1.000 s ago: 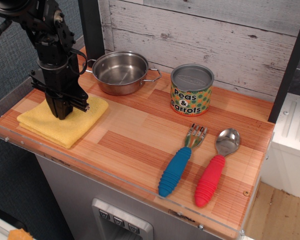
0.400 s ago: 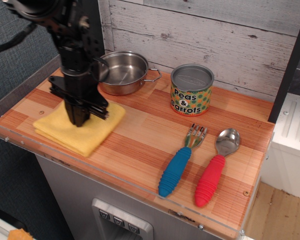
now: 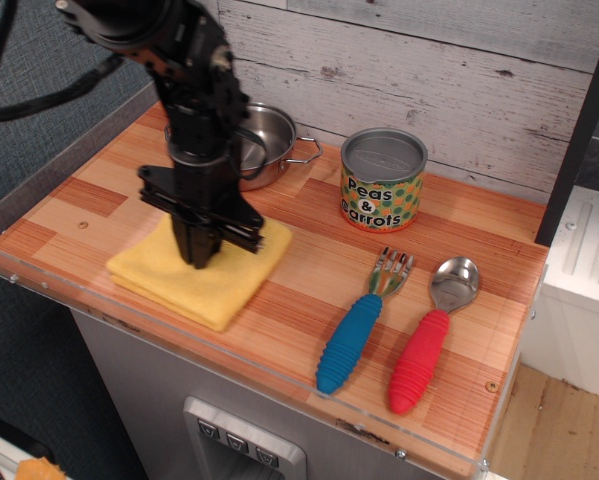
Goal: Slide the yellow rag next to the blue fork.
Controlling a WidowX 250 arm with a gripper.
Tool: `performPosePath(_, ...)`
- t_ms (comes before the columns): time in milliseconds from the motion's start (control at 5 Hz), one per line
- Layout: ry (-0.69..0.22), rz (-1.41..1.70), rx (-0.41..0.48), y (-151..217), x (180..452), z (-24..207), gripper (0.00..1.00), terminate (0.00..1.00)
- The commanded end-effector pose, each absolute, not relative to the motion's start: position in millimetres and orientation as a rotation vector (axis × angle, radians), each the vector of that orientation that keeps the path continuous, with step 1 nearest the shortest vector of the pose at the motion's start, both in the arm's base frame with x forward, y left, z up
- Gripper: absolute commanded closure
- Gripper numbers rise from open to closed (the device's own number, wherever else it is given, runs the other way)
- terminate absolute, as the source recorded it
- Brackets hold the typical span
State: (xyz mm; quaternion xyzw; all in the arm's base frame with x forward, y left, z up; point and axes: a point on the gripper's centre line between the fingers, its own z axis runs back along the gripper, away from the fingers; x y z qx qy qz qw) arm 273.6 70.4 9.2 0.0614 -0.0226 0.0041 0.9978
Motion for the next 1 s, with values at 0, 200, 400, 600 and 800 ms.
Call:
performPosePath(0,-0.109,0.053,0.097,47.5,278.9,19.3,1.00,0.00)
performPosePath(200,-0.106,0.085,0.077,40.8,279.2,17.4,1.00,0.00)
performPosePath(400,-0.092,0.090,0.081,34.1,278.8,18.1,1.00,0.00)
performPosePath(600,-0.093,0.052,0.094,27.3,279.2,18.9,1.00,0.00)
performPosePath(800,-0.092,0.038,0.099,27.0,279.7,18.3,1.00,0.00)
